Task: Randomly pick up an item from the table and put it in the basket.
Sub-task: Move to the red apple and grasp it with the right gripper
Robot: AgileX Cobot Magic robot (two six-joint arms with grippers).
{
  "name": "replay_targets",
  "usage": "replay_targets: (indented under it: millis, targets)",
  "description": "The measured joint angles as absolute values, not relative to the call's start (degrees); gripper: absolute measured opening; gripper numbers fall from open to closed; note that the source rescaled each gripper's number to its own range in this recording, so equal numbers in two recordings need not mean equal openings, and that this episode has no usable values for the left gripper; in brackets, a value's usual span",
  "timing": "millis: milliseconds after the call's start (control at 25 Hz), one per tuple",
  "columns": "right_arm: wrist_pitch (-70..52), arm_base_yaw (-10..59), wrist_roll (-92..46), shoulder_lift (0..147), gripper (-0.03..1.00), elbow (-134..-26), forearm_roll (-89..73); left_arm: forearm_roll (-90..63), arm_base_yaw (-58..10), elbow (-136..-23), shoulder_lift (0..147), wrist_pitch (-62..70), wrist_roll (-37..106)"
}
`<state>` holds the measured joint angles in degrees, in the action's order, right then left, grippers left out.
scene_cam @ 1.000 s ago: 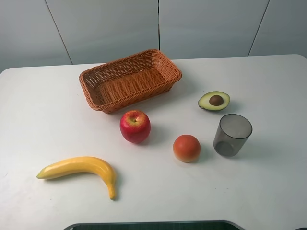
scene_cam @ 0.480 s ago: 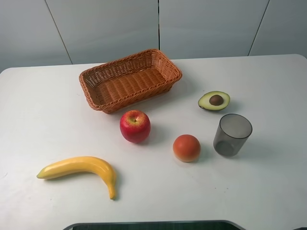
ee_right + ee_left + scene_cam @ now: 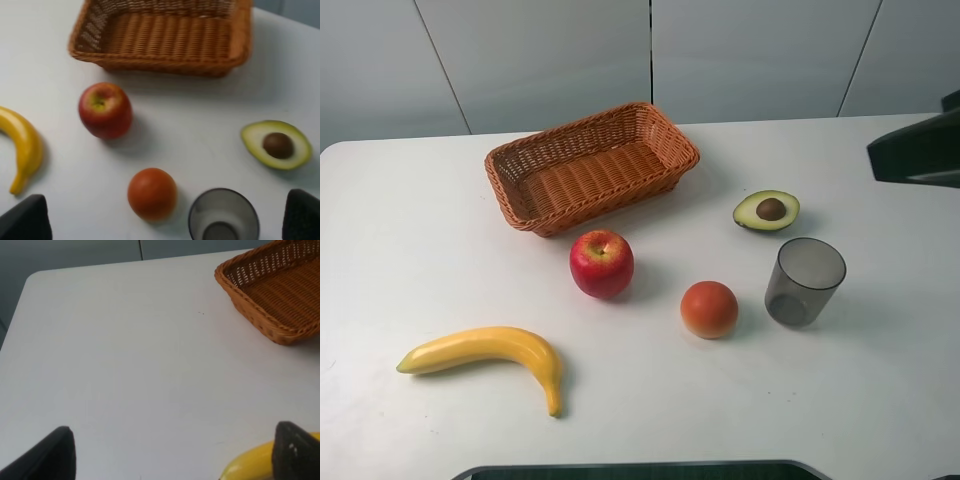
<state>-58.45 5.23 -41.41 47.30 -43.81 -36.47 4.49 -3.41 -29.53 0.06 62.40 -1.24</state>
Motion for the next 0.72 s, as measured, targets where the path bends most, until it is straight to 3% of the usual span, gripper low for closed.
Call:
replay_targets:
  millis: [400,720]
  targets:
    - [-49.58,25.47,-33.43,71.12,0.99,-53.76,-22.20,4.49,-3.41,-29.53,0.06,62.40,-1.24]
    - [-49.08,38.26,-14.42,89.29,0.99,-61.69,-15.69,4.49,-3.41,-29.53,0.06,62.40,-1.24]
